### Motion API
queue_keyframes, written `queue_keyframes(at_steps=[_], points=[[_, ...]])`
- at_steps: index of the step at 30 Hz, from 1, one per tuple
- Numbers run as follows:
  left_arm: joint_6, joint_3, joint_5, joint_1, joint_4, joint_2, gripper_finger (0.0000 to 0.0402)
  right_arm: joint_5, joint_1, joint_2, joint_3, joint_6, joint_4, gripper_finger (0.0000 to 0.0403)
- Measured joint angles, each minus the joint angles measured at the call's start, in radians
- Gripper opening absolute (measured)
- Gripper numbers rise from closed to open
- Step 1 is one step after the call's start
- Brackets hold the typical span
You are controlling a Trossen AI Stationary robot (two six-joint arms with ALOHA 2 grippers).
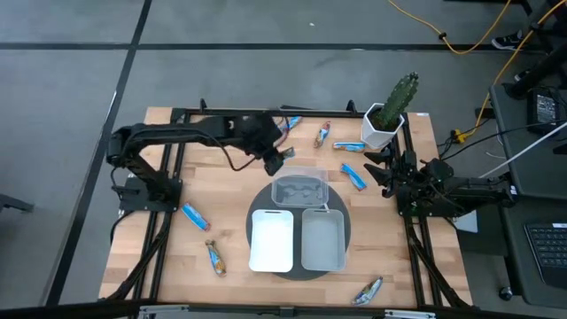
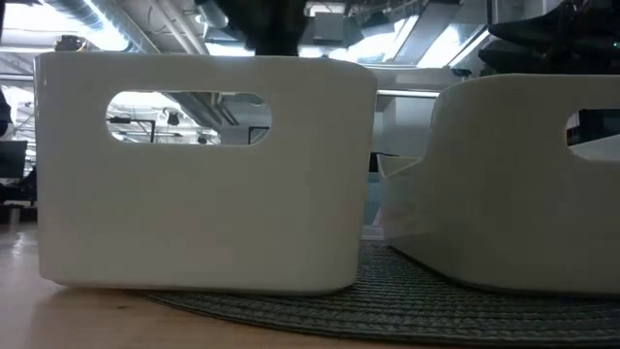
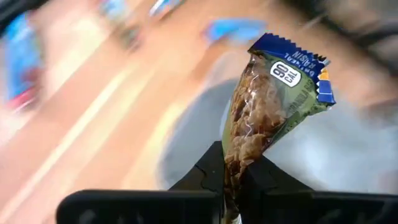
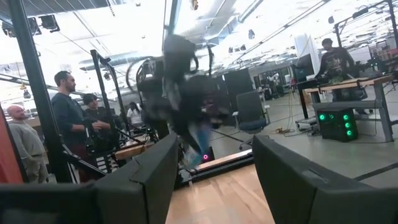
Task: Pick and place Granola Bars by type
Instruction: Put the left blue chocolate chip into the transparent bin, then put the left chocolate chip into the white bin
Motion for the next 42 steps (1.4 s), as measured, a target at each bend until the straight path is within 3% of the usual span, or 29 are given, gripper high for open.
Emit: queue_keyframes(at_steps=[3,10,13,19,23,30,35,42], points=[[0.025,0.003,-0.028,-0.020,0.006,0.073,0.0011,0.001,0.000,0.002,0.000,-0.002,-0.023,0.0210],[0.025,0.003,0.035,-0.061,0.098,0.219,0.0012,0.000,0.000,0.003,0.000,0.003,-0.044,0.0210],[0.018,0.007,0.080,-0.070,0.139,0.253,0.0012,0.000,0.000,0.003,0.000,0.005,-0.047,0.0210],[0.070,0.026,0.075,-0.082,0.147,0.263,0.0019,0.000,0.000,0.003,0.000,0.030,-0.058,0.0210],[0.098,0.026,0.082,-0.082,0.141,0.260,0.0054,0.000,0.000,0.003,0.000,0.030,-0.079,0.0210],[0.113,0.031,0.159,-0.082,0.130,0.244,0.0160,-0.001,0.000,0.003,0.000,0.030,-0.090,0.0210],[0.140,0.105,0.183,-0.094,-0.021,0.200,0.0208,-0.003,0.000,0.003,0.000,0.030,-0.099,0.0210],[0.250,0.192,0.122,-0.201,-0.313,0.099,0.0199,-0.003,0.000,0.003,0.000,0.027,-0.115,0.0210]])
